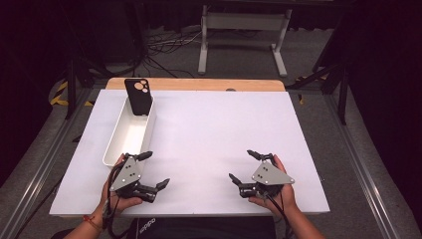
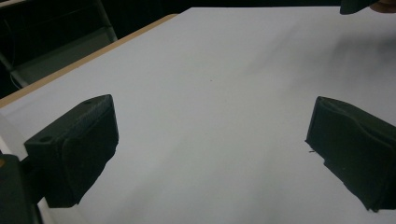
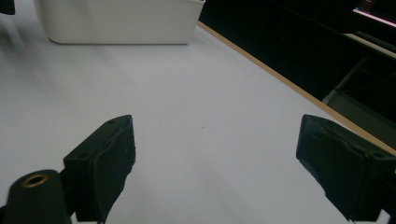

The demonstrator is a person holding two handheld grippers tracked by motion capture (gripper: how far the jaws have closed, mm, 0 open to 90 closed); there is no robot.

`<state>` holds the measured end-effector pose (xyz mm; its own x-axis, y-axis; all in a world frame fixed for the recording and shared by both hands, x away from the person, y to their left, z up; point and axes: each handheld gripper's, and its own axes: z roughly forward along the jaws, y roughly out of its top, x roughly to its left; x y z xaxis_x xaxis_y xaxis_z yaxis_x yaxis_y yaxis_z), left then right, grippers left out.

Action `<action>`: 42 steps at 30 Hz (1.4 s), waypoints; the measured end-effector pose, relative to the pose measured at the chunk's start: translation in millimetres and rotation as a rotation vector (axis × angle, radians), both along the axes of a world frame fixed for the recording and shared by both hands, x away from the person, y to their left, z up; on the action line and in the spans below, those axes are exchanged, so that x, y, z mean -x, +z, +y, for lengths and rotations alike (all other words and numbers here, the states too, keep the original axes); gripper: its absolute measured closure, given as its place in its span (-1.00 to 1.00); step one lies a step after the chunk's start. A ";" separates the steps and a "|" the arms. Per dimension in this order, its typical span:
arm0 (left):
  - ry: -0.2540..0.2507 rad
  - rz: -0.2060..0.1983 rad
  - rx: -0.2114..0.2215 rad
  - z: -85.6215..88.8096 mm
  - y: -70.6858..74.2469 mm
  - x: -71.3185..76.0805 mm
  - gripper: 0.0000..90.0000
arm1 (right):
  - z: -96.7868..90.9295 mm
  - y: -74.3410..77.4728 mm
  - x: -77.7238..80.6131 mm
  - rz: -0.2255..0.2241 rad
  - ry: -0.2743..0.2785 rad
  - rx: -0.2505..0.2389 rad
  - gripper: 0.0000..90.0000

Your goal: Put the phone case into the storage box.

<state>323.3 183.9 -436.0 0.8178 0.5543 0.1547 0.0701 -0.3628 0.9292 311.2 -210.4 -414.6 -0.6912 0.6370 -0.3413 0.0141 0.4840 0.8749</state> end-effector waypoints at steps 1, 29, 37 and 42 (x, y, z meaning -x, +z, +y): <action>0.000 0.000 0.000 0.0 0.0 0.0 -0.93 | 0.4 -0.3 0.0 0.000 0.003 -0.001 -0.71; 0.001 -0.012 0.011 1.3 3.9 0.9 -0.93 | 2.6 -1.7 0.5 -0.018 0.000 0.021 -0.72; 0.000 -0.010 0.014 -0.2 3.1 -0.3 -0.93 | 0.6 -0.9 -0.6 -0.016 -0.007 0.011 -0.72; 0.017 -0.022 0.006 0.5 5.7 -0.8 -0.93 | -0.3 -0.4 -0.5 -0.016 -0.005 0.009 -0.72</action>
